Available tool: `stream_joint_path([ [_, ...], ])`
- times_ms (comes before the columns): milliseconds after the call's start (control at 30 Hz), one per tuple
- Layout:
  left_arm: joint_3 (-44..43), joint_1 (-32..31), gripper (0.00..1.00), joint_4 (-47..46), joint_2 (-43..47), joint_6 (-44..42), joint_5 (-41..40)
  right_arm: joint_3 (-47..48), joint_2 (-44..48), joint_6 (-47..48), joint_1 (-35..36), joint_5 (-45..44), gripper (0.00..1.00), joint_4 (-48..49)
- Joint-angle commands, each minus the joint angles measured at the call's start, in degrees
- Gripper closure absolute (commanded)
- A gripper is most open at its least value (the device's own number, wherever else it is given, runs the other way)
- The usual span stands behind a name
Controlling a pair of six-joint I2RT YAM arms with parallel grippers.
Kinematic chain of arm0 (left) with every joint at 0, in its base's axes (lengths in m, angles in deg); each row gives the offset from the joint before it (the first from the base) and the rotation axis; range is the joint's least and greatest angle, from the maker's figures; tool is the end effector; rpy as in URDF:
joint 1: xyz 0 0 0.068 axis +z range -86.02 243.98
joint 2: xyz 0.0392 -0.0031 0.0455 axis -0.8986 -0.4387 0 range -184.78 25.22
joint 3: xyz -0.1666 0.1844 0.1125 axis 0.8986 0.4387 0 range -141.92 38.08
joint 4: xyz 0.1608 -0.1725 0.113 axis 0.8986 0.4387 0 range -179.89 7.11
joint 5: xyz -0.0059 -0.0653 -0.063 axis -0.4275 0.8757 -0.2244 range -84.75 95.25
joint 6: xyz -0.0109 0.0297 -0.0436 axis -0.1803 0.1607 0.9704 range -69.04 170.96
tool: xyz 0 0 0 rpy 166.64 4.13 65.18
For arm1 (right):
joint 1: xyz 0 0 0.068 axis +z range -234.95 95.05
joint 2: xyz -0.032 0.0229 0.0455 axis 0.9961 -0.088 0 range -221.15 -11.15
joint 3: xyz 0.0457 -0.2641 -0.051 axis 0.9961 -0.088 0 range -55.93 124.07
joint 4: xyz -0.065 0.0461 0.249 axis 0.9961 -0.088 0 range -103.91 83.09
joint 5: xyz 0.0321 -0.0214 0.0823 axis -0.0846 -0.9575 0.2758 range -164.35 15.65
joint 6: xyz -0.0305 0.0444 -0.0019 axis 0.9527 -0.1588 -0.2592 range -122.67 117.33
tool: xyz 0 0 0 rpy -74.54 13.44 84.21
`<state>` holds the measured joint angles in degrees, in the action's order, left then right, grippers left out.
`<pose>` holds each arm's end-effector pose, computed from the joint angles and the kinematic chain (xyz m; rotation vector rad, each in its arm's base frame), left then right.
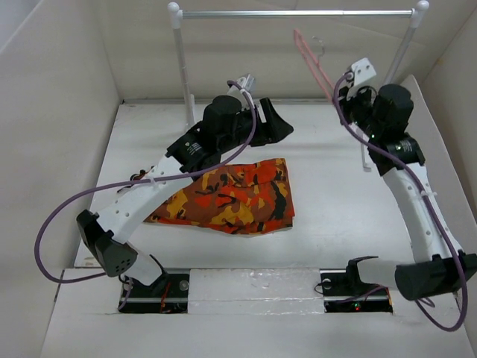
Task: Place the trousers on the hanger
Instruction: Pick up the hanger from the clothesline, then place the trousers on the hanger.
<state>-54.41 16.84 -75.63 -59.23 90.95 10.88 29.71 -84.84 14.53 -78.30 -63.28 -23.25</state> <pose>0.2269 -0.2498 0.4581 0.1948 1.8233 -1.1976 0.2791 0.0395 0.4680 -0.4827 1.5736 0.0187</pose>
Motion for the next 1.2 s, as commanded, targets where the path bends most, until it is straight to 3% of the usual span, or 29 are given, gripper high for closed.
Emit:
stream_joint_path([
  [0, -5.7, 0.0, 0.42, -5.9, -1.5, 2.3, 0.2, -10.7, 9.1, -1.0, 6.5, -4.6, 1.0, 2.0],
  [367, -9.7, -0.7, 0.45, -6.4, -12.5, 4.8, -4.2, -22.5, 18.2, -5.8, 17.3, -12.4, 1.0, -1.4],
  [600, -11.7, -1.2, 0.47, -8.0, -17.7, 7.0, -3.8, -23.2, 18.6, -7.5, 21.3, -13.8, 1.0, -1.3],
  [700, -11.7, -1.2, 0.52, -8.7, -19.4, 8.1, -4.3, -23.2, 18.5, -8.0, 22.6, -13.8, 1.0, -1.9],
  [800, -9.0, -1.2, 0.68, -11.7, -18.7, 9.7, -3.1, -23.6, 18.4, -8.8, 24.5, -15.3, 1.0, -3.9],
  [933, -6.0, -1.7, 1.0, -11.8, -17.8, 10.8, -2.1, -25.3, 19.9, -10.3, 27.2, -18.5, 1.0, -7.8],
  [1000, -2.4, -2.3, 1.0, -12.7, -16.8, 11.6, -1.4, -27.2, 21.6, -12.7, 29.2, -20.6, 1.0, -10.4],
  [1033, -0.7, -2.3, 1.0, -13.3, -16.5, 11.8, -0.7, -27.8, 23.5, -13.6, 29.7, -20.7, 0.9, -11.4],
  [1067, 0.9, -2.3, 1.0, -15.4, -15.3, 12.1, 0.0, -28.5, 24.6, -14.4, 29.7, -19.5, 0.65, -12.5],
  [1167, 10.6, -2.9, 1.0, -23.3, -12.3, 15.0, 3.4, -28.3, 28.1, -15.6, 30.3, -13.6, 0.33, -18.4],
])
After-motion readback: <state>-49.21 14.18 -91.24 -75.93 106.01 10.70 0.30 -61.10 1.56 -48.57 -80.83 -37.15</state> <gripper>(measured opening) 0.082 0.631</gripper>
